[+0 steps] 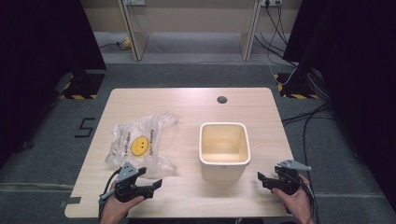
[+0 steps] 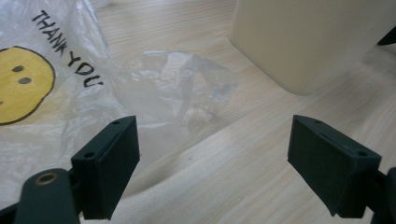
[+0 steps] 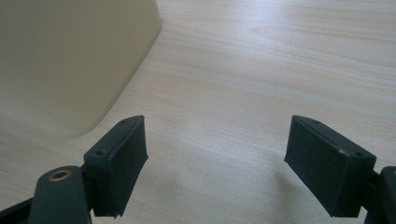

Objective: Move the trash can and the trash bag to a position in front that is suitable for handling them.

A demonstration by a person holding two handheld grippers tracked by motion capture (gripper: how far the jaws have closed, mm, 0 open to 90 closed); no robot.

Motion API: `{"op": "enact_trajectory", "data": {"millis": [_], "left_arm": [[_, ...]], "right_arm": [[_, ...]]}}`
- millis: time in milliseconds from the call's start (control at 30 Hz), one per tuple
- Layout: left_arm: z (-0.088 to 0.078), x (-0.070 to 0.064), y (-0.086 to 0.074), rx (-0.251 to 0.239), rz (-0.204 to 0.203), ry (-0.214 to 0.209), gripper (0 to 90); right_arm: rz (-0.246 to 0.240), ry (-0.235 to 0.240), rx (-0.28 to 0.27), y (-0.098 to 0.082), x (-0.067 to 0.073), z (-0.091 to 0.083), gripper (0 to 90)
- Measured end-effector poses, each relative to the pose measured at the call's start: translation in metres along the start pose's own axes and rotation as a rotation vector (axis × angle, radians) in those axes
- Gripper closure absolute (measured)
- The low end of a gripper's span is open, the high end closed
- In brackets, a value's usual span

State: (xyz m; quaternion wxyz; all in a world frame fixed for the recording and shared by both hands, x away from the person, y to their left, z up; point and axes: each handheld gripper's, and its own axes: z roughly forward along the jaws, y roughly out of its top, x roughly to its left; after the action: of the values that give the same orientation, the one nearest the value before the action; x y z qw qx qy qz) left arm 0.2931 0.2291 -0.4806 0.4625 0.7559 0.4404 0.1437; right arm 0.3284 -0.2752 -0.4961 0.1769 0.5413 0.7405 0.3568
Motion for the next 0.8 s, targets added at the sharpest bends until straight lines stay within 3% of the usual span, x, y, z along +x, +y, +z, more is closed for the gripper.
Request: {"op": "enact_trajectory", "data": {"millis": [267,600,700,800], "left_arm": [[0.008,-0.003,0.012,-0.006,-0.006,-0.01,16.3],[0.029,-0.02,0.048,-0.048,0.036,-0.029,16.6],[0.038,-0.024,0.057,-0.047,0.057,-0.043,16.9],[0.048,-0.025,0.062,-0.03,0.052,-0.05,16.9]], "right_arm": [[0.024,0.003,-0.024,0.005,-0.003,0.004,20.9],[0.03,-0.003,-0.063,0.014,-0.002,0.005,21.5],[0.05,0.005,-0.093,0.023,-0.001,0.008,21.7],[0.045,0.01,-0.1,0.026,0.001,0.01,21.9]]}}
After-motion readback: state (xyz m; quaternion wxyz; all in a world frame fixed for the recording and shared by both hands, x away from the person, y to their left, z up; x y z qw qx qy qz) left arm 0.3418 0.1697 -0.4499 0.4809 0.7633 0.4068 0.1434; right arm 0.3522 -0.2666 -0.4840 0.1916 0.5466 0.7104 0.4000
